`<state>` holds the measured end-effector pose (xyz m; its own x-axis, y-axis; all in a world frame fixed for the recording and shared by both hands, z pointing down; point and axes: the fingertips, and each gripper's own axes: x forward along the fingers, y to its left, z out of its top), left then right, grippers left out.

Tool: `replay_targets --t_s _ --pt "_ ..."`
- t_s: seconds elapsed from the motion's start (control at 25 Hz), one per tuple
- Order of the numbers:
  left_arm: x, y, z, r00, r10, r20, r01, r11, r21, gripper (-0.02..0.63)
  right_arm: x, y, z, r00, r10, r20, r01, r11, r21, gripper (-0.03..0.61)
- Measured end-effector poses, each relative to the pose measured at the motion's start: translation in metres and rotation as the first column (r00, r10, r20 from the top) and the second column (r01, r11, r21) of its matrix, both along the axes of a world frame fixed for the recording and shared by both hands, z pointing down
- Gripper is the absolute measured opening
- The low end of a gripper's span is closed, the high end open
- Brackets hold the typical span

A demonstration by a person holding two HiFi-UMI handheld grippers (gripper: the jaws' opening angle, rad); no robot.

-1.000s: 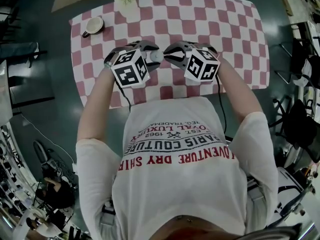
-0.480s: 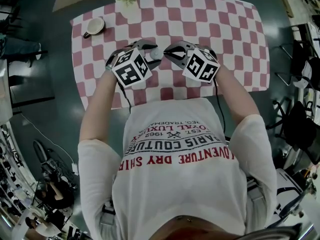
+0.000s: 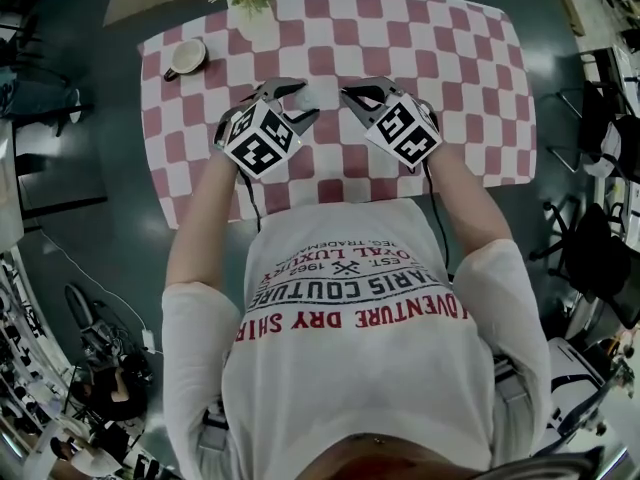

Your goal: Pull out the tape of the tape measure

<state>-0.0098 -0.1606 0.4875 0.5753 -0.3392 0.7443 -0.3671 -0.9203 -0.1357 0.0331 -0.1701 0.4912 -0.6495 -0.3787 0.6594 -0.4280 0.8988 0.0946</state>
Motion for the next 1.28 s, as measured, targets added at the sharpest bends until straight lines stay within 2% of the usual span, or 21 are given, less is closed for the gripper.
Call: replay_targets --t_s 0.2,0.44,0.6,0.72,0.84,0.96,1.08,1.2,1.28 --pt "-0.003 -0.004 0.000 0.999 -0.041 0.013 0.040 0.998 0.038 0.232 0.016 -0.009 0.004 0.992 0.123 -0.008 -0.123 0.992 -0.001 0.029" --pt "-0.022 -0.010 -0.006 0.993 -0.115 -0.011 0.115 0.992 0.053 0.232 0.035 -0.011 0.002 0.975 0.217 0.043 -0.217 0.976 -0.008 0.031" --pt "-0.023 -0.012 -0.009 0.985 -0.160 -0.070 0.164 0.985 0.052 0.232 0.044 -0.012 0.000 0.945 0.312 0.096 -0.309 0.950 -0.040 0.031" --pt "-0.023 -0.011 -0.007 0.984 -0.168 -0.063 0.172 0.983 0.062 0.232 0.054 -0.015 0.005 0.922 0.376 0.091 -0.374 0.927 -0.041 0.029" --pt "-0.039 -0.013 -0.004 0.975 -0.217 -0.056 0.220 0.973 0.067 0.232 0.074 -0.019 0.010 0.886 0.456 0.089 -0.451 0.890 -0.064 0.029" --pt "-0.051 -0.013 -0.008 0.963 -0.250 -0.098 0.256 0.965 0.052 0.232 0.080 -0.017 0.006 0.883 0.457 0.105 -0.452 0.889 -0.073 0.029" --pt "-0.053 -0.012 -0.007 0.962 -0.258 -0.086 0.264 0.963 0.062 0.232 0.076 -0.017 0.003 0.882 0.459 0.110 -0.456 0.888 -0.054 0.029" --pt "-0.054 -0.011 -0.005 0.956 -0.277 -0.096 0.283 0.958 0.054 0.232 0.081 -0.021 0.004 0.863 0.495 0.101 -0.492 0.869 -0.053 0.029" --pt "-0.064 -0.012 -0.002 0.950 -0.304 -0.078 0.309 0.949 0.063 0.232 0.091 -0.025 0.007 0.845 0.528 0.082 -0.525 0.849 -0.050 0.029"
